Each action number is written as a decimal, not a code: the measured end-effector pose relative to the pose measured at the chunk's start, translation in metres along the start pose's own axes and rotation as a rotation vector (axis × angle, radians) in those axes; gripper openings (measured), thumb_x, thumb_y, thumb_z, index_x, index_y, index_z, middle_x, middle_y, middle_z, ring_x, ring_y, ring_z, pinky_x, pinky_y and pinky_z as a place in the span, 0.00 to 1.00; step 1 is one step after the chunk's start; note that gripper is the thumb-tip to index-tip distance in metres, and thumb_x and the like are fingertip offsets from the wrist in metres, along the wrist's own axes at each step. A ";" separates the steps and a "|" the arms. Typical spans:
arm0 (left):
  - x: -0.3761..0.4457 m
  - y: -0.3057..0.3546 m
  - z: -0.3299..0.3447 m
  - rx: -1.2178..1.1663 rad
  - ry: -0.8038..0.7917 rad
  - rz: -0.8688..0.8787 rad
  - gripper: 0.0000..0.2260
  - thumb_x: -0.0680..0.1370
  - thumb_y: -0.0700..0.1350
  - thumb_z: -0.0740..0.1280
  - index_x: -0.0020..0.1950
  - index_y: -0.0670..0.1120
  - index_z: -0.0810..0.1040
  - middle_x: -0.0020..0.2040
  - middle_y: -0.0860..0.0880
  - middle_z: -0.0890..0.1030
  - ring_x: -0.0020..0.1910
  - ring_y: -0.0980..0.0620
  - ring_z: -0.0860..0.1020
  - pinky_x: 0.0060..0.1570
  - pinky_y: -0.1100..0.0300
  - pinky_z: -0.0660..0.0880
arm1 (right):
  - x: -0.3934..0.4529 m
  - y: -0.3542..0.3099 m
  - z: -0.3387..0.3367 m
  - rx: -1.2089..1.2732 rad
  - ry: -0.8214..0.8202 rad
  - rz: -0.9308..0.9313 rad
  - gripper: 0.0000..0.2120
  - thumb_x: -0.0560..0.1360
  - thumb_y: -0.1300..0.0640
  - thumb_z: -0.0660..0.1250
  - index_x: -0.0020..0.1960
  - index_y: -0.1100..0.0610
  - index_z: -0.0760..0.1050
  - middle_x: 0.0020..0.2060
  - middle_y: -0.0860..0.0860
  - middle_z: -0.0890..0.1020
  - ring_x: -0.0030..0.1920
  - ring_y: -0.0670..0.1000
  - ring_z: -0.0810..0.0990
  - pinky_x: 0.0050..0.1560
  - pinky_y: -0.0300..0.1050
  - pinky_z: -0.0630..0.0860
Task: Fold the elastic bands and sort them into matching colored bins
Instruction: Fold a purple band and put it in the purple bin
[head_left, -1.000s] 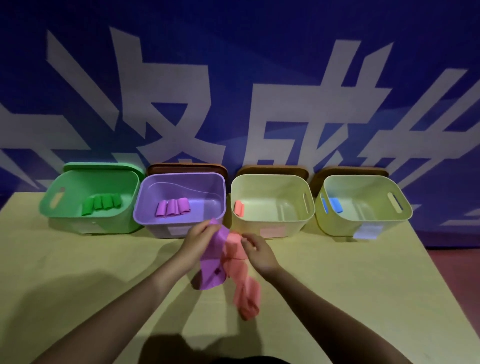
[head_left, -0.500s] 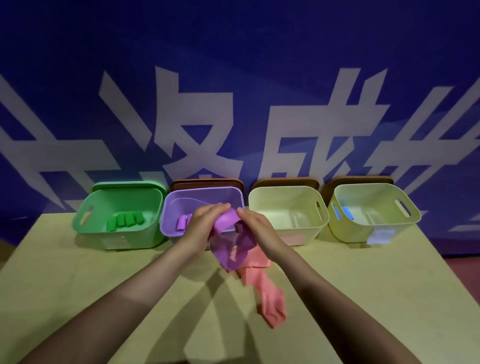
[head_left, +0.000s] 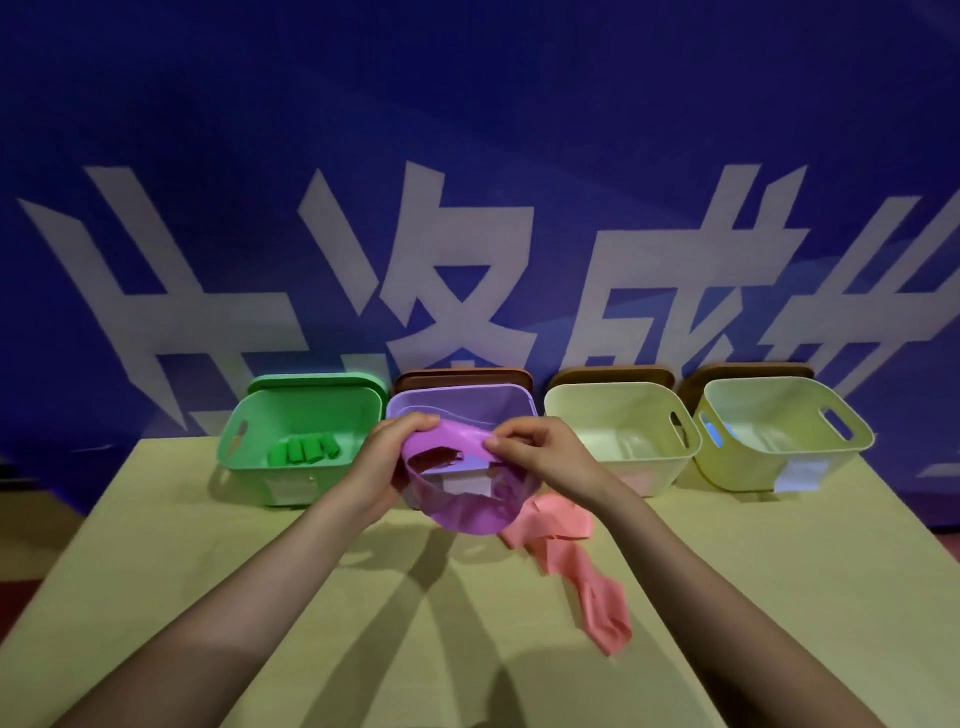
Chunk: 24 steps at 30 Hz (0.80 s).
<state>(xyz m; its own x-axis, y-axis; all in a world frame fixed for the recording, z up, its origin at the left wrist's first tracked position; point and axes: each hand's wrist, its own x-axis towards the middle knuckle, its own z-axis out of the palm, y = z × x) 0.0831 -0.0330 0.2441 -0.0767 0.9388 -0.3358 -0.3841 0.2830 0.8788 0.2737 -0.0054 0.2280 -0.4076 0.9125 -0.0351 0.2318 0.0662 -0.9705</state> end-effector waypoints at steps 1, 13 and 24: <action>-0.003 0.004 -0.008 -0.023 0.006 -0.007 0.09 0.76 0.38 0.62 0.36 0.43 0.73 0.26 0.48 0.75 0.27 0.52 0.75 0.29 0.63 0.73 | 0.001 0.000 0.005 -0.035 -0.014 0.003 0.06 0.74 0.54 0.72 0.44 0.56 0.83 0.37 0.46 0.84 0.39 0.43 0.79 0.44 0.42 0.77; -0.027 0.057 -0.086 -0.512 0.032 0.125 0.27 0.80 0.43 0.60 0.20 0.43 0.75 0.29 0.48 0.80 0.34 0.51 0.82 0.42 0.61 0.80 | 0.009 -0.033 0.087 0.256 -0.138 -0.034 0.14 0.73 0.46 0.70 0.37 0.56 0.76 0.31 0.50 0.73 0.33 0.47 0.69 0.35 0.41 0.63; 0.022 0.056 -0.158 -0.360 -0.032 -0.292 0.16 0.76 0.44 0.58 0.26 0.47 0.65 0.22 0.53 0.69 0.13 0.60 0.60 0.14 0.70 0.57 | 0.027 -0.039 0.106 0.647 0.026 -0.038 0.08 0.72 0.57 0.69 0.35 0.53 0.79 0.31 0.50 0.77 0.33 0.47 0.75 0.40 0.42 0.72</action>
<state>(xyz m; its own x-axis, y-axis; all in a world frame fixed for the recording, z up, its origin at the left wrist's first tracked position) -0.0854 -0.0274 0.2326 0.1081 0.8372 -0.5361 -0.6809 0.4553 0.5737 0.1598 -0.0266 0.2400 -0.3817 0.9243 -0.0001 -0.3647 -0.1507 -0.9189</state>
